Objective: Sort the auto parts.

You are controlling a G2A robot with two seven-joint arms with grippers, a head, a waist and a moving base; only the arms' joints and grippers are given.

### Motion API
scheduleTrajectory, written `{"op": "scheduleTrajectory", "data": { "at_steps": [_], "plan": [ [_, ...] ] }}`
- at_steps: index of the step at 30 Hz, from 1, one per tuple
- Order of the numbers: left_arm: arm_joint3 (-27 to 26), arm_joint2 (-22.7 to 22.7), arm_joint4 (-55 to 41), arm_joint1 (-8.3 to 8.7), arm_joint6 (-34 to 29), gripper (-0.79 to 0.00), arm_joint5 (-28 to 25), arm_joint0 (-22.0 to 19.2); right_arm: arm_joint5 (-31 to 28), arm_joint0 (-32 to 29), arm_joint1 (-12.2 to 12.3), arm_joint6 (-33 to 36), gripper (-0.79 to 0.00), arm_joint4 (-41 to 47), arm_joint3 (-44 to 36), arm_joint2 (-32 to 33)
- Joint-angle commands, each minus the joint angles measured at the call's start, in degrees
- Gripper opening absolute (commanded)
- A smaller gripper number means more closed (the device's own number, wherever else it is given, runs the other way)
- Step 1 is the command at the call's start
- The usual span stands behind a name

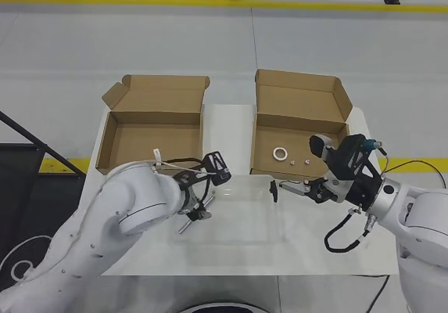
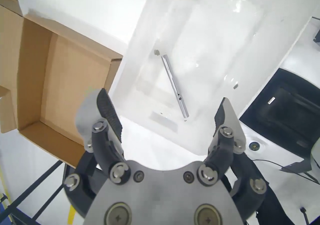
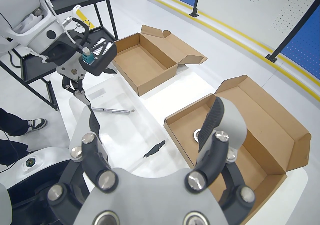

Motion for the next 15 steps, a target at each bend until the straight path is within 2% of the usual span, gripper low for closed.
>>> {"op": "scheduleTrajectory", "data": {
  "at_steps": [1,7,15],
  "plan": [
    [1.6,1.2,-2.2,0.80,0.1,0.000,-0.1,-1.1,0.0,0.0,0.0,0.0,0.000,0.0,0.0,0.0],
    [4.2,4.1,-7.3,2.49,0.1,0.000,2.2,-3.3,0.0,0.0,0.0,0.0,0.000,0.0,0.0,0.0],
    [6.6,8.5,-12.5,3.46,0.1,0.000,3.9,-6.7,0.0,0.0,0.0,0.0,0.000,0.0,0.0,0.0]
  ]
}}
